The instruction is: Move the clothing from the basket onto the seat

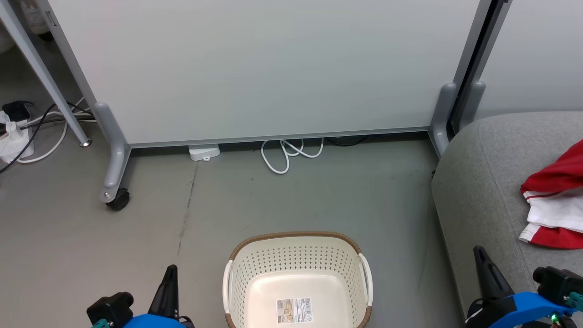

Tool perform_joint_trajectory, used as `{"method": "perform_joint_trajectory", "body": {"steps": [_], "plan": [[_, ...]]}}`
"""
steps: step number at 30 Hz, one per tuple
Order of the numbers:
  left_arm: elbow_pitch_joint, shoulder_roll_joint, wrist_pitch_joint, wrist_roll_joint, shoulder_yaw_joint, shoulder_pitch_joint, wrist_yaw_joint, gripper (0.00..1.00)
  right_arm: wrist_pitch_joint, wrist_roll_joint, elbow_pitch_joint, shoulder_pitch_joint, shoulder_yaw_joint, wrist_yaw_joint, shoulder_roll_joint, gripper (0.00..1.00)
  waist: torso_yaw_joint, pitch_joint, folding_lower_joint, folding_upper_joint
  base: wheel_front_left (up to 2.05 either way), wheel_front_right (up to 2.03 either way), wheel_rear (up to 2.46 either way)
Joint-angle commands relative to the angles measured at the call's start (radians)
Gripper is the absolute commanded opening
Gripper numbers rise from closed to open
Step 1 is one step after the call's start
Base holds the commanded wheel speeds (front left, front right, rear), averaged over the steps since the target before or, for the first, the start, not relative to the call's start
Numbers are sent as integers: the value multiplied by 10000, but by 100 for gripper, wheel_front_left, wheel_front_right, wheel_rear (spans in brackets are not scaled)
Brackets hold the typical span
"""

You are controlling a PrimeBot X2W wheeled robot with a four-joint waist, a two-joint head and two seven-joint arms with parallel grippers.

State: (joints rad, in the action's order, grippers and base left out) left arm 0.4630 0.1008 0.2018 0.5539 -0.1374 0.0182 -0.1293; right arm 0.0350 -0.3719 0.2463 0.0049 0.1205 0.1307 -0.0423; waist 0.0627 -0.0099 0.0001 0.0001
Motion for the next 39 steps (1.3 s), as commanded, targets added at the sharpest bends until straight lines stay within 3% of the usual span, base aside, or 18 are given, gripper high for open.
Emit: {"method": "perform_joint_trajectory", "body": {"steps": [1, 39], "plan": [[-253, 9, -119, 429, 162, 297, -3, 0, -60, -520, -154, -257, -3, 0, -41, 0, -9, 2, 0, -1, 0, 0, 0], [-1156, -222, -1502, 5038, 1243, 636, -10, 0, -701, -5923, -121, -697, -39, 1, -73, 0, -213, 44, -1, -1, 0, 0, 0]]}}
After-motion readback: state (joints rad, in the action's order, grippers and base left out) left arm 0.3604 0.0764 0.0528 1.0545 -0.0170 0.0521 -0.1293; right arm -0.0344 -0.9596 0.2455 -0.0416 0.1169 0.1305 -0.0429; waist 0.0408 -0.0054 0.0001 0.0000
